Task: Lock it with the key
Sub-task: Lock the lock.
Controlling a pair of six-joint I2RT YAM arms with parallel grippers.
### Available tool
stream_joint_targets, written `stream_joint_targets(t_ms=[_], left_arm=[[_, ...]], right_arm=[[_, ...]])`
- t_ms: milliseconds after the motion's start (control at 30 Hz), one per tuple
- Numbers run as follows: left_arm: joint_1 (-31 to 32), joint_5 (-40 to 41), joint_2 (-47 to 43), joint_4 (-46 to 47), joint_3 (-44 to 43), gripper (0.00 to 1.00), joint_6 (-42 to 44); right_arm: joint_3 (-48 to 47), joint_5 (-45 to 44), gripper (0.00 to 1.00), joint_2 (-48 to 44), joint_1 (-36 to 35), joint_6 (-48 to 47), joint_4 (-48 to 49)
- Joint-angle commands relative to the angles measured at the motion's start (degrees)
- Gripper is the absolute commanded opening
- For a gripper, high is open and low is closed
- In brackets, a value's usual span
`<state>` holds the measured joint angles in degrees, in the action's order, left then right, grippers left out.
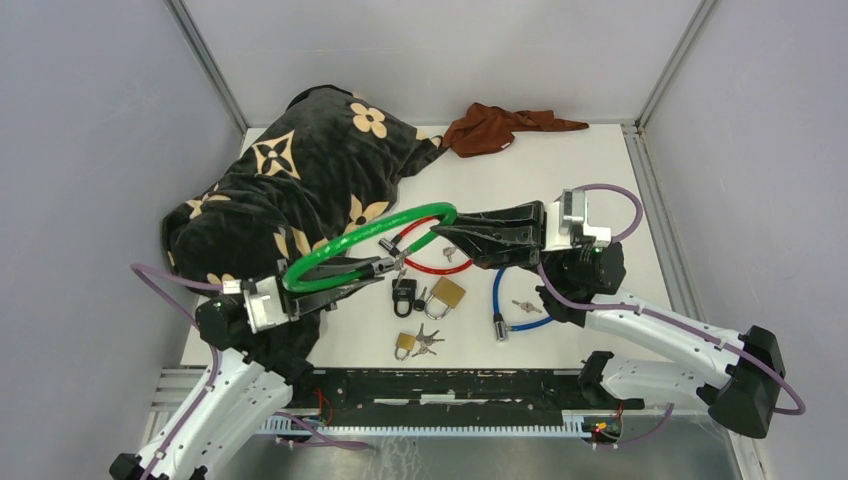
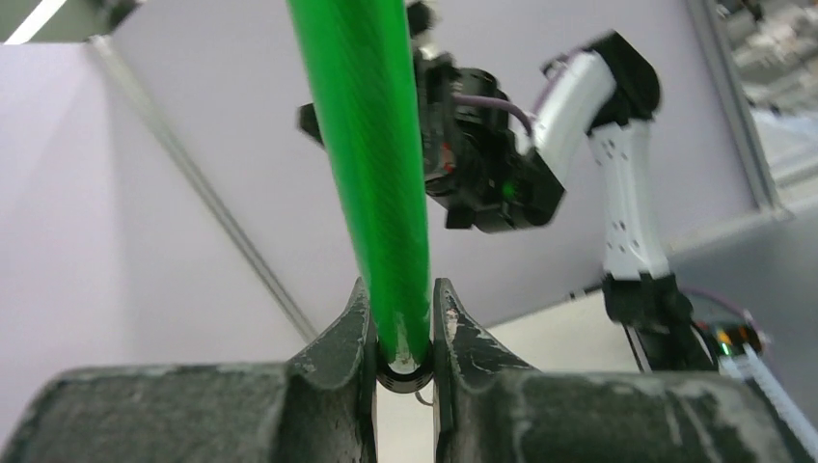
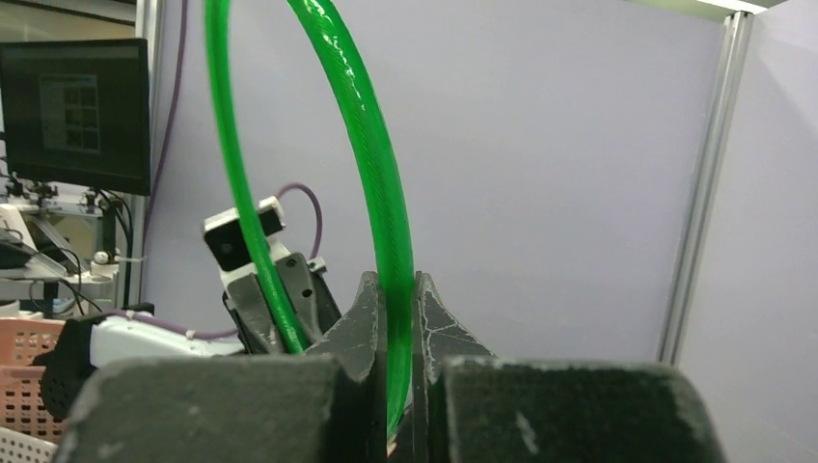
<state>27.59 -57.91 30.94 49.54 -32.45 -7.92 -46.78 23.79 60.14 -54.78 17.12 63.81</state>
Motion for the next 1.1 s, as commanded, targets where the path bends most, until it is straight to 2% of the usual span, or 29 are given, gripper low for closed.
stream_joint_targets(t_ms=[0,167,333,533,733,1067], left_arm=[[0.3,22.2,-2.6,7.9,2.0,0.02,-13.8],[0.3,19.6,-4.9,10.6,5.0,0.02,-14.4],[0.3,22.5,-5.5,12.3,5.5,0.02,-15.3],[0.3,19.7,-5.1,12.1,5.7,0.02,-14.0],[0.3,19.9,-4.8,10.5,5.8,0.02,-12.8],[0.3,20.0,-4.2,10.4,5.7,0.02,-12.8]], right_arm=[[-7.1,0.4,0.0,1.6,-1.2,4.7,7.9],[-8.6,0.3,0.0,2.1,-1.8,4.8,7.4],[-9.6,1.0,0.0,3.8,-2.8,7.3,9.8],[-12.1,2.4,0.0,6.9,-4.2,7.6,11.1],[-13.1,3.2,0.0,8.1,-4.2,1.3,9.5],[-16.4,6.0,0.0,13.5,-4.3,6.9,14.2]])
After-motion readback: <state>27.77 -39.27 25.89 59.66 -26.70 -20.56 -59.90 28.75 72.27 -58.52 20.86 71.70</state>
